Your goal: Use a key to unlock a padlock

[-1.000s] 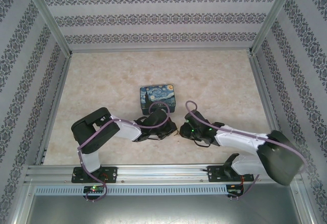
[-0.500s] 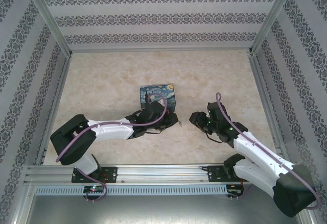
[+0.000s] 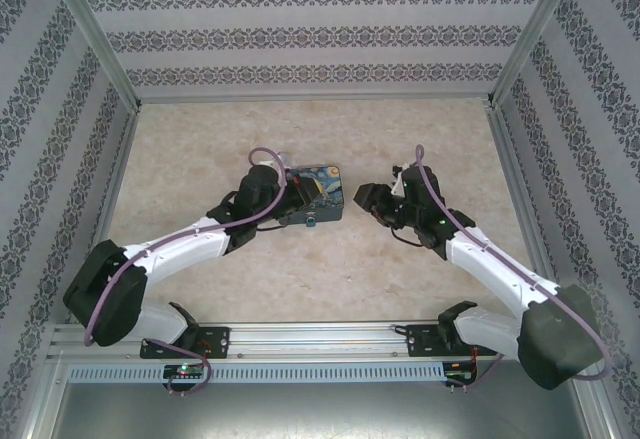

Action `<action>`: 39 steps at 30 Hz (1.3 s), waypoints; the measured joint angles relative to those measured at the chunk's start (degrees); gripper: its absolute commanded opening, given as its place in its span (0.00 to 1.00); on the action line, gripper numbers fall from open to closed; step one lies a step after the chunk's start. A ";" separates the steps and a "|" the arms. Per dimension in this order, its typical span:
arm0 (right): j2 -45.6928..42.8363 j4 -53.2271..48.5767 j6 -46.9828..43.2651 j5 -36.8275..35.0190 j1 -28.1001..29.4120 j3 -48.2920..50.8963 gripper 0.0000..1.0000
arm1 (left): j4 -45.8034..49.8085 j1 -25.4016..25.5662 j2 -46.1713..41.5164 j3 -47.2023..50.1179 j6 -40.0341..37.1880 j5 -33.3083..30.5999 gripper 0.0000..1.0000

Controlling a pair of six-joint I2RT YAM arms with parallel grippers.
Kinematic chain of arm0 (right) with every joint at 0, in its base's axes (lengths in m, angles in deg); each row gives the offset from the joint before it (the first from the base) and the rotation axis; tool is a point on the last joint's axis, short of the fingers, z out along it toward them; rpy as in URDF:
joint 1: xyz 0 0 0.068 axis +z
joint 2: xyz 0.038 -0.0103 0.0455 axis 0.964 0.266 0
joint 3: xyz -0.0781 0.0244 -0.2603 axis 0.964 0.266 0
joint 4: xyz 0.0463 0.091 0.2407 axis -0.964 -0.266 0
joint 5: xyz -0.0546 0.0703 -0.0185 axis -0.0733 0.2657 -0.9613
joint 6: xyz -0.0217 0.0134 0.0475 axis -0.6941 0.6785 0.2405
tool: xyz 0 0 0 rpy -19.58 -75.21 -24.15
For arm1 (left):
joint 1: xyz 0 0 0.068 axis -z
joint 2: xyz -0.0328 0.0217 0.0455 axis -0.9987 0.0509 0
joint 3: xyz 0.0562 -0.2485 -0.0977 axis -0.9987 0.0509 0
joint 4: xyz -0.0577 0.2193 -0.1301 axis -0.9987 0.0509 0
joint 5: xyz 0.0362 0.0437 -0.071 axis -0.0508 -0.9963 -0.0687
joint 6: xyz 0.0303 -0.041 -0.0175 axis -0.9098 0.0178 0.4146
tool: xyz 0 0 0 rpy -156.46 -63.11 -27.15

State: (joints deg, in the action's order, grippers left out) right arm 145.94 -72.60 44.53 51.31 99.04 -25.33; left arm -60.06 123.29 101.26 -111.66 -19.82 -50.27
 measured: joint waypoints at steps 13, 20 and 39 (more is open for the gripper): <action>10.69 16.83 7.65 5.40 1.11 -7.69 0.45 | -12.57 -6.78 -1.57 3.61 1.03 4.74 0.00; 14.78 23.43 11.82 5.66 3.63 -9.97 0.42 | -18.80 -7.04 -1.62 4.92 2.99 5.09 0.00; 21.35 31.56 16.41 5.14 7.34 -11.89 0.32 | -24.52 -7.06 -2.38 7.85 6.10 1.92 0.00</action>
State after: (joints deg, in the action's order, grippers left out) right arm 167.29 -41.04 60.94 56.45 106.39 -37.22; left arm -84.59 116.23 98.88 -103.82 -13.72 -48.34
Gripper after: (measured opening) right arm 0.328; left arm 0.051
